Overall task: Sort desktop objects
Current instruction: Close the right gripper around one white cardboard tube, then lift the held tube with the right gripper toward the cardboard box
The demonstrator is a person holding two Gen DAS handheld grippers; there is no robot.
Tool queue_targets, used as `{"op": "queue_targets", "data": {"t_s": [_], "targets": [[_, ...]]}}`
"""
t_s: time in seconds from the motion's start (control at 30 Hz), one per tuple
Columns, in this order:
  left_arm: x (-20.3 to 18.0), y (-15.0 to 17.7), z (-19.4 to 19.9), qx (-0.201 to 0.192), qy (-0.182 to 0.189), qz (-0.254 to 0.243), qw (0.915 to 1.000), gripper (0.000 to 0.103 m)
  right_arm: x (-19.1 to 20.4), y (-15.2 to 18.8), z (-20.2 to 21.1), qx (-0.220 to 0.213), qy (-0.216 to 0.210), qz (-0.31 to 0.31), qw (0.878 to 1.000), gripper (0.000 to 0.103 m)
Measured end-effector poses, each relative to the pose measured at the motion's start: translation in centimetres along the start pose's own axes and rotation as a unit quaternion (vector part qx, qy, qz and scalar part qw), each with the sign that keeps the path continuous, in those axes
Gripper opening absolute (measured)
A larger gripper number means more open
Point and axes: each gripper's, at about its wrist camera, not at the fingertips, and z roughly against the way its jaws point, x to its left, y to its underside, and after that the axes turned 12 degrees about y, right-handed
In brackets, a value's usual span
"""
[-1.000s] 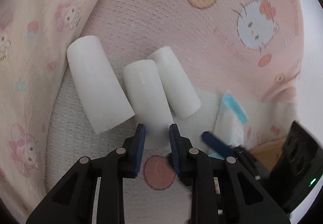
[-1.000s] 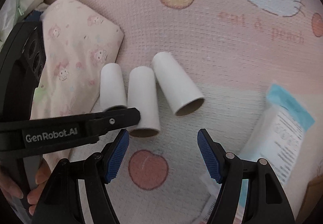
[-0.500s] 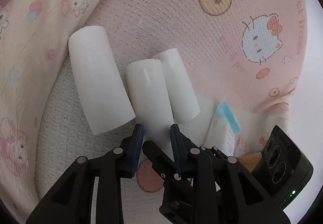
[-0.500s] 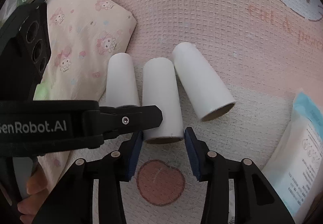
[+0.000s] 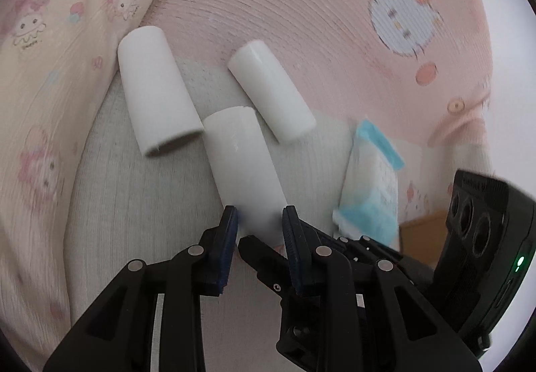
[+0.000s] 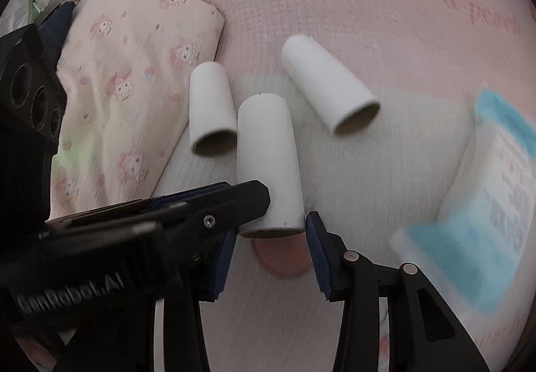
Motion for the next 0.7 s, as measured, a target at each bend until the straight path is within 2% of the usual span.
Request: {"op": "queue_targets", "data": {"t_s": [0.13, 0.37, 0.7], "targets": [[-1.2, 2.0, 0.8, 0.002, -0.015, -0.026, 0.9995, 0.029, 0.6, 1.6, 0.8, 0.018, 0.001, -0.003, 1.000, 0.040], [-1.0, 4.9, 2.1, -0.005, 0.017, 0.015, 0.9997, 0.029, 1.7, 5.1, 2.5, 0.039, 0.008, -0.005, 0.999, 0.040], [-1.1, 8.2, 3.0, 0.009, 0.012, 0.013, 0.9998, 0.029, 3.3, 8.1, 3.8, 0.048, 0.014, 0.005, 0.999, 0.040]]}}
